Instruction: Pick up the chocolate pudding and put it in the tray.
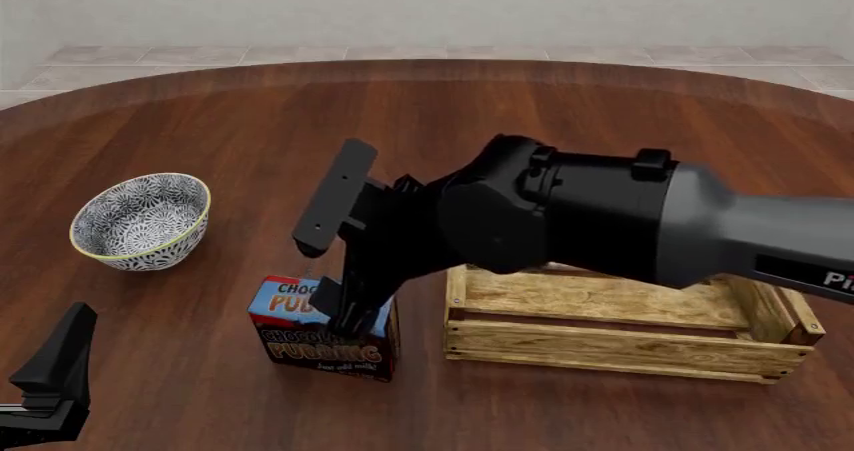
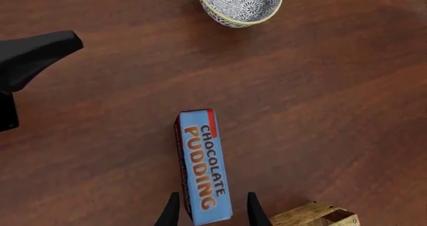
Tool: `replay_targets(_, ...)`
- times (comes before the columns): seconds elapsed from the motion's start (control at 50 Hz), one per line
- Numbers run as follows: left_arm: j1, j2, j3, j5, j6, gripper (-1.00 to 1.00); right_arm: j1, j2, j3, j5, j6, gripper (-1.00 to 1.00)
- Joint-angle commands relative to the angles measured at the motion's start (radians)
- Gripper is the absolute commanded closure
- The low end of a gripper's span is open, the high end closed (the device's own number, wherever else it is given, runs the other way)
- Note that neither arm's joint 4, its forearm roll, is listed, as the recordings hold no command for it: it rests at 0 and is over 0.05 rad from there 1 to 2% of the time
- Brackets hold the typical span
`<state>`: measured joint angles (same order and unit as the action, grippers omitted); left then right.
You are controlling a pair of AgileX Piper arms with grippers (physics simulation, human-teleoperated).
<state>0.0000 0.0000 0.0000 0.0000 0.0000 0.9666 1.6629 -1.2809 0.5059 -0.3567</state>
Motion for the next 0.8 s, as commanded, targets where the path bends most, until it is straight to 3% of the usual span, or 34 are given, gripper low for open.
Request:
replay_targets(0.02, 0.0, 0.0, 0.0, 0.0, 0.0, -1.0, -0.003, 0.013, -0.01, 0.001, 0.006, -1.0)
replay_targets(0.8, 0.0, 0.0, 0.0, 0.0, 0.0, -1.0, -0.007, 0.051, -0.006, -0.024, 0.032, -1.0)
